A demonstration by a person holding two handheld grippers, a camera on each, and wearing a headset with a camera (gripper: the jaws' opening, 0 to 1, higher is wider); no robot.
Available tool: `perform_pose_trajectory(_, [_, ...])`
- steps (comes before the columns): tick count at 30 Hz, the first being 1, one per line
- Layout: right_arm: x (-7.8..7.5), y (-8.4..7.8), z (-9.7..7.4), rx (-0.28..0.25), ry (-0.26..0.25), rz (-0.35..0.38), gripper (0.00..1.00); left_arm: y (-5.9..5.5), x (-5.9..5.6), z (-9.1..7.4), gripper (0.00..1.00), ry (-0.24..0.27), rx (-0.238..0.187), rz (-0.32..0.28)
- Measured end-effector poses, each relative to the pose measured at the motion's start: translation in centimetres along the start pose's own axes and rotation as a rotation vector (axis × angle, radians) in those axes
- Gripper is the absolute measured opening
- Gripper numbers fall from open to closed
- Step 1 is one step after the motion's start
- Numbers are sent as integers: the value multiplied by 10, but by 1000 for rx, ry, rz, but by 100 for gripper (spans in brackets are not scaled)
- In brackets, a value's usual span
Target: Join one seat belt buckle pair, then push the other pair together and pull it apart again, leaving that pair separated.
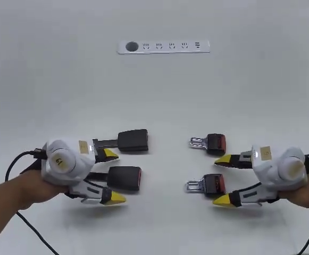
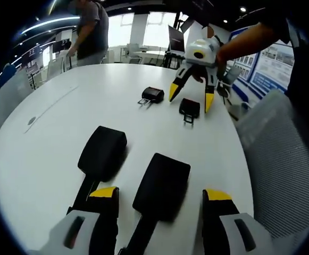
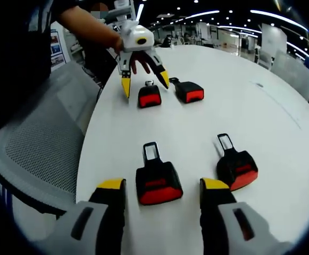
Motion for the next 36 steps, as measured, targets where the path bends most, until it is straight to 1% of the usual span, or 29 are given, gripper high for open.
perform_pose_trajectory(1, [0,0,0,5,7,-6,57,0,0,1,63,-7,5,11])
perform_pose_trajectory(4, [0,-1,1,16,18,-26,56,0,1,4,57,-22,16,21])
perform_pose_trajectory(6, [1,-2,2,20,32,-28,54,-1,2,6,56,-19,28,32])
perform_pose_trajectory(8, [2,-3,3,30,44,-34,51,1,3,6,55,-20,23,45])
perform_pose_trajectory(10, [3,-4,3,38,47,-43,51,1,3,6,54,-25,26,63])
perform_pose_trajectory(11, [2,-3,3,32,48,-50,51,1,4,6,53,-24,32,74])
perform_pose_trajectory(13, [1,-4,3,32,45,-50,50,2,3,6,49,-21,35,72])
perform_pose_trajectory(14, [1,-4,3,32,44,-49,49,1,4,5,47,-12,43,82])
perform_pose_trajectory(16, [1,-4,3,32,41,-49,49,0,4,5,44,-15,53,93])
perform_pose_trajectory(18, [1,-4,3,29,38,-49,48,-1,3,3,38,-21,61,106])
perform_pose_trajectory(21, [0,-4,3,29,33,-49,47,-1,2,4,37,-12,69,120])
perform_pose_trajectory(22, [1,-4,3,30,32,-57,47,-1,2,3,37,-9,83,143])
perform_pose_trajectory(25, [3,-3,4,29,33,-84,44,0,1,4,35,-4,101,173])
perform_pose_trajectory(26, [2,-4,5,26,25,-108,40,0,1,4,35,-4,110,191])
perform_pose_trajectory(27, [2,-5,4,35,16,-124,38,0,0,4,35,-7,111,199])
perform_pose_trajectory(28, [2,-4,4,24,21,-103,38,0,1,4,35,-7,110,196])
perform_pose_trajectory(29, [2,-4,4,20,20,-84,37,0,1,4,35,-10,110,211])
perform_pose_trajectory(32, [2,-7,4,6,15,-94,37,0,1,3,35,-14,115,227])
perform_pose_trajectory(36, [2,-10,3,-22,4,-63,37,1,1,3,35,-20,123,245])
Point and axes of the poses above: the centre of the closed fingertips' face, and the gripper's own axes: z roughly forward along the fingers, x roughly to its left, y roughly out of its top, the point moved 9 cm from there along -z, roughly backward along the fingers, and after that the axes turned 7 degrees about -y, right-handed, at the moved point
